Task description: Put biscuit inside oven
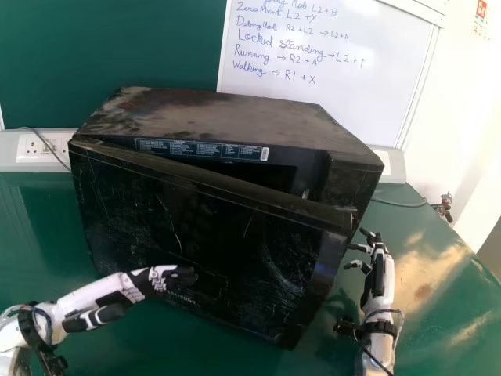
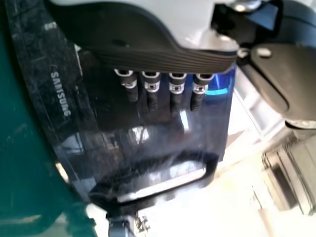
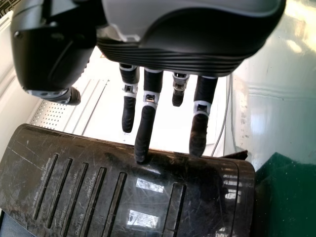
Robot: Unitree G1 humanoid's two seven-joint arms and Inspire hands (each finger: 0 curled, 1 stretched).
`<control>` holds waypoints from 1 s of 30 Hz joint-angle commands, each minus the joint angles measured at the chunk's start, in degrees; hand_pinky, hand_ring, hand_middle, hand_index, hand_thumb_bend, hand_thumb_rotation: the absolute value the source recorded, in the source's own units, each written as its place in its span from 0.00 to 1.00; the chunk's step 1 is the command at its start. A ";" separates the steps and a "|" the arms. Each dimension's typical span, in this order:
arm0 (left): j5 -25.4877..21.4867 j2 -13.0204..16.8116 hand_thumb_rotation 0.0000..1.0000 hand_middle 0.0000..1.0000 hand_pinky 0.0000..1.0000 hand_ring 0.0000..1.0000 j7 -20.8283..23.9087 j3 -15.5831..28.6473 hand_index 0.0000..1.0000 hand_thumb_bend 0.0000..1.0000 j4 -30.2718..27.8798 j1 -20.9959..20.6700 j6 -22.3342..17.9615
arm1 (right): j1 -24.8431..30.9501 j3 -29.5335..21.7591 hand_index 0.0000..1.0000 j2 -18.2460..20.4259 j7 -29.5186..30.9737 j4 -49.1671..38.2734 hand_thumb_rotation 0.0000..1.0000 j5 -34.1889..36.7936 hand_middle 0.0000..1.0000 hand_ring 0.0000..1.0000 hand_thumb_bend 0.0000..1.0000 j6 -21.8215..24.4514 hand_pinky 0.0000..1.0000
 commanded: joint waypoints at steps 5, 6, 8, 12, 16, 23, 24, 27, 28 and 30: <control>-0.46 -0.57 0.00 0.74 0.16 0.39 3.55 -0.51 0.86 0.00 -0.64 0.06 2.30 | 3.25 0.59 0.75 1.94 -0.32 1.79 0.91 -0.64 0.47 0.36 0.63 -0.50 0.28; -0.12 -0.95 0.00 0.75 0.16 0.39 4.52 -0.51 0.87 0.00 -0.70 0.13 2.30 | 3.23 0.47 0.75 2.02 -0.04 1.74 0.90 -0.37 0.47 0.36 0.62 -0.43 0.28; 1.20 -1.60 0.00 0.78 0.16 0.39 7.15 -0.68 0.88 0.00 -1.16 0.20 2.52 | 3.23 0.49 0.74 2.03 -0.05 1.71 0.90 -0.39 0.47 0.36 0.62 -0.55 0.28; 3.66 -2.28 0.00 0.83 0.13 0.39 11.83 -1.67 0.90 0.00 -1.90 -0.98 3.90 | 3.29 0.72 0.74 2.00 -0.17 1.73 0.91 -0.71 0.46 0.36 0.62 -0.79 0.28; 6.14 -3.05 0.00 0.83 0.13 0.46 15.30 -2.85 0.87 0.00 -1.08 -3.17 4.50 | 3.32 0.68 0.75 2.24 -0.09 1.62 0.91 -0.54 0.46 0.36 0.62 -0.57 0.28; 10.83 -4.85 0.00 0.86 0.29 0.57 21.64 -4.56 0.83 0.00 1.06 -6.37 5.66 | 3.42 0.96 0.75 2.34 -0.63 1.28 0.90 -0.90 0.47 0.36 0.63 -0.40 0.28; 11.56 -5.05 0.00 0.86 0.30 0.57 22.38 -4.64 0.83 0.00 1.60 -6.81 5.32 | 3.40 0.91 0.75 2.34 -0.44 1.35 0.90 -0.80 0.47 0.36 0.63 -0.45 0.28; 13.39 -5.37 0.00 0.88 0.34 0.57 24.30 -4.92 0.84 0.12 3.20 -8.37 4.57 | 3.33 0.80 0.75 2.31 0.01 1.54 0.90 -0.61 0.47 0.36 0.62 -0.61 0.28; 13.97 -5.48 0.00 0.88 0.34 0.58 25.03 -5.03 0.84 0.17 3.51 -8.81 4.67 | 3.33 0.79 0.75 2.31 -0.03 1.55 0.90 -0.63 0.47 0.36 0.63 -0.58 0.28; 14.64 -5.73 0.00 0.90 0.37 0.60 26.29 -5.25 0.85 0.26 4.09 -9.63 5.18 | 3.33 0.77 0.75 2.34 -0.17 1.56 0.90 -0.66 0.47 0.37 0.61 -0.57 0.29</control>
